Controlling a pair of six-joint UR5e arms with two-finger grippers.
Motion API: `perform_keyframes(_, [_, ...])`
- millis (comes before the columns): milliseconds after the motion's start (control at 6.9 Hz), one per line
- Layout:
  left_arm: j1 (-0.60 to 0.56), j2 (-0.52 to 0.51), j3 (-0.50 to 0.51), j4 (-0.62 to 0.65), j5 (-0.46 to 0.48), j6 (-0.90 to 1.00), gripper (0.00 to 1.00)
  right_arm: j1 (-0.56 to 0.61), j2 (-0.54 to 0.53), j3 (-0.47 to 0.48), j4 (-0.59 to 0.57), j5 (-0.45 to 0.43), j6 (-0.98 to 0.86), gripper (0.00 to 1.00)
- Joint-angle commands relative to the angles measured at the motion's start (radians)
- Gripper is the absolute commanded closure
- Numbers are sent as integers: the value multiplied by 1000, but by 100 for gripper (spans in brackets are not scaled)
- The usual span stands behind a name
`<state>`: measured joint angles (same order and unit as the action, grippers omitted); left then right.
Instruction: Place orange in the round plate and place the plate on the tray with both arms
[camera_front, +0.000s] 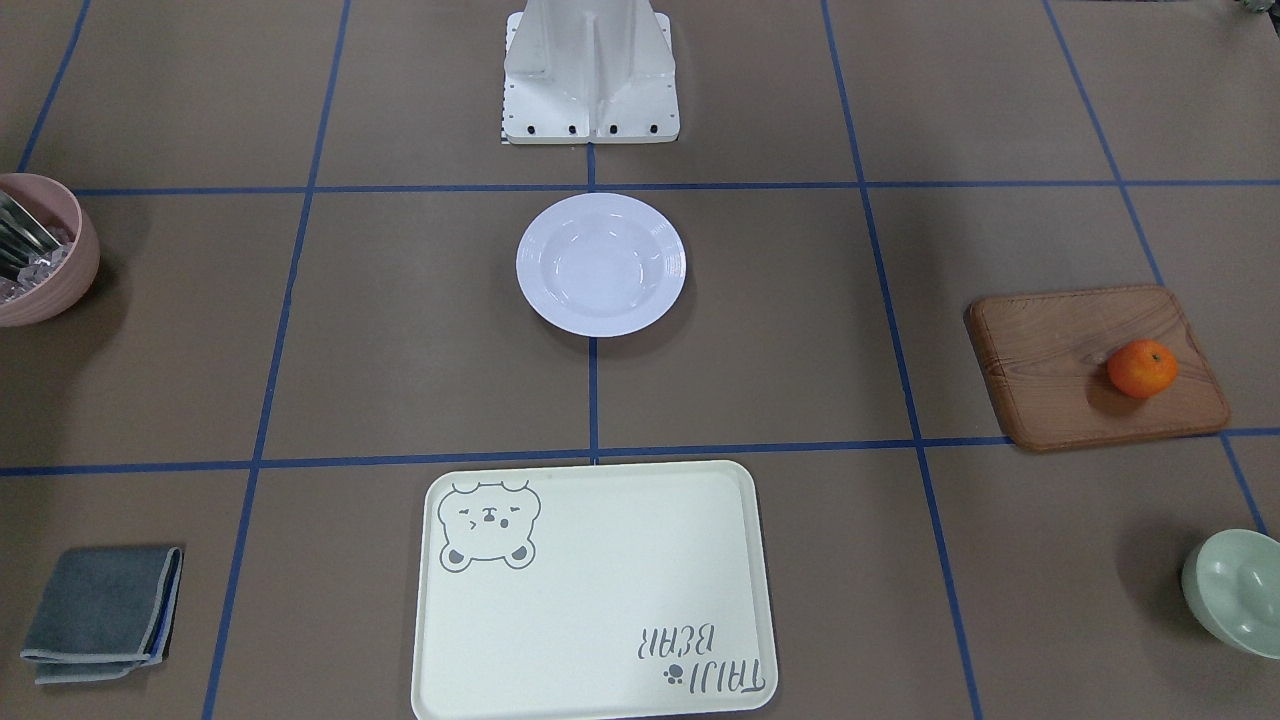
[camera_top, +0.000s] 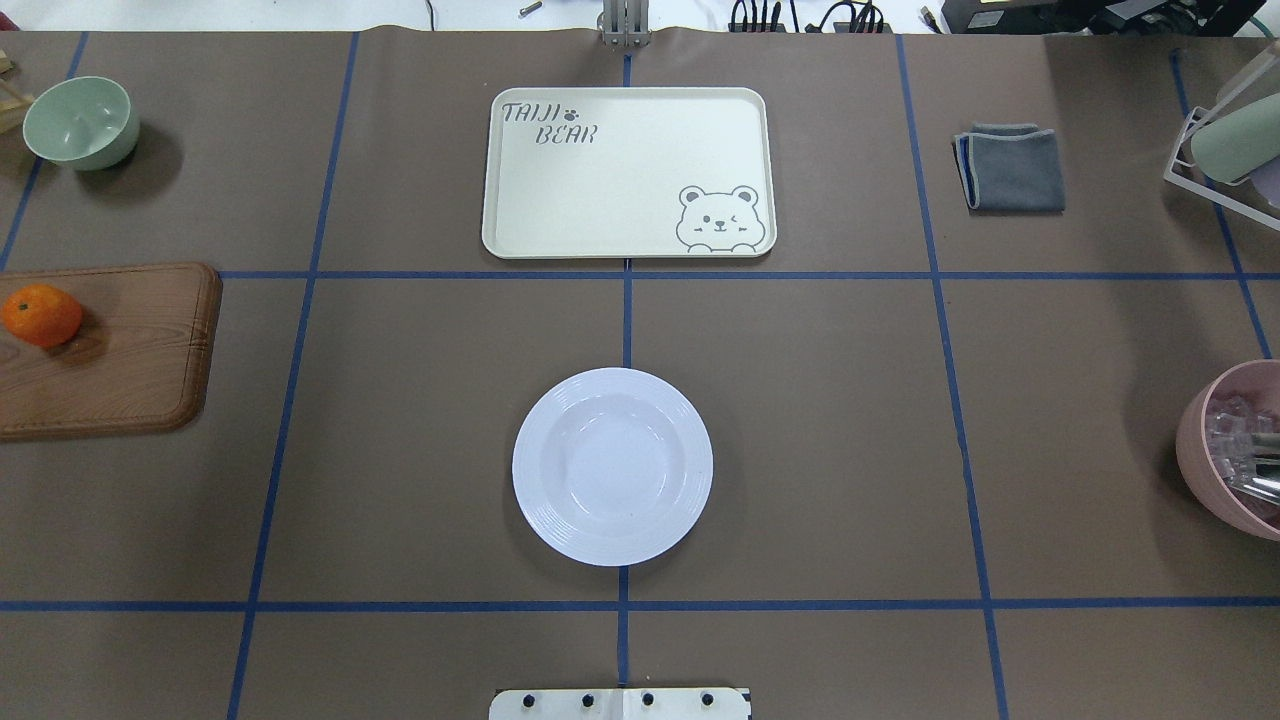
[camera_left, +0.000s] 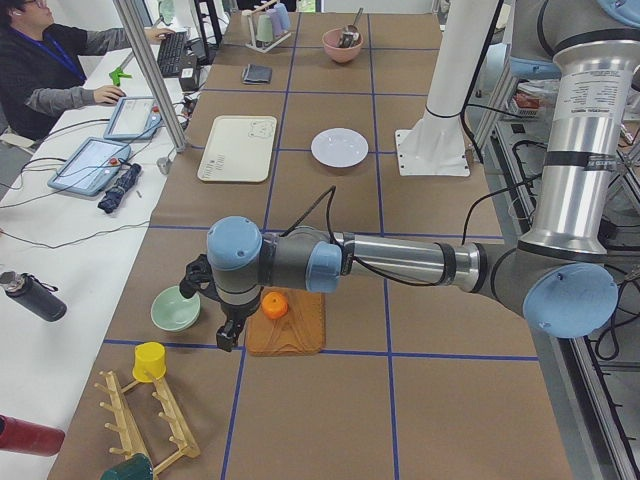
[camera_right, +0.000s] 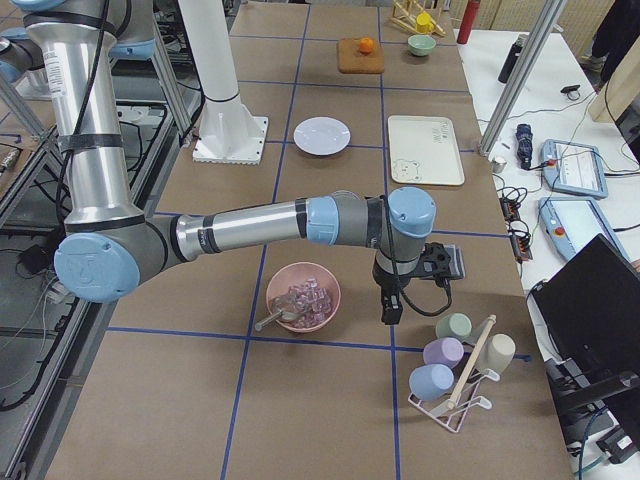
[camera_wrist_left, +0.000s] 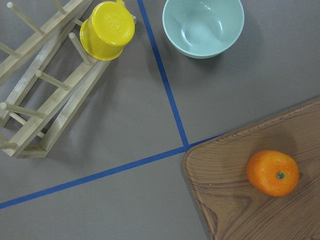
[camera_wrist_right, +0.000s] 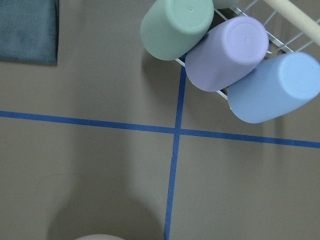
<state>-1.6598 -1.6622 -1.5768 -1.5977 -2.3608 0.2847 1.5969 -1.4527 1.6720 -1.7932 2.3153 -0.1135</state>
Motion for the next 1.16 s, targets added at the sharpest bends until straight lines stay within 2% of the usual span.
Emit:
perform_keyframes(0, [0, -1, -3, -2, 0, -4, 2, 0, 0, 2, 0, 1, 0, 0])
perform_keyframes(145, [0, -5, -8, -16, 0, 2, 2, 0, 0, 2, 2, -1, 0, 0])
perform_keyframes(290, [0, -4, -15, -100, 2, 1, 2, 0, 3, 3, 50, 15, 5, 0])
perform_keyframes(725, [3, -10, -2, -428, 6, -13, 2, -11, 0, 9, 317, 41, 37, 0])
perform_keyframes(870, [26, -52, 32, -438, -3, -121, 2, -53, 15, 14, 357, 41, 84, 0])
perform_keyframes(1014, [26, -22, 29, -508, -65, -140, 2, -73, 6, 17, 433, 79, 160, 0])
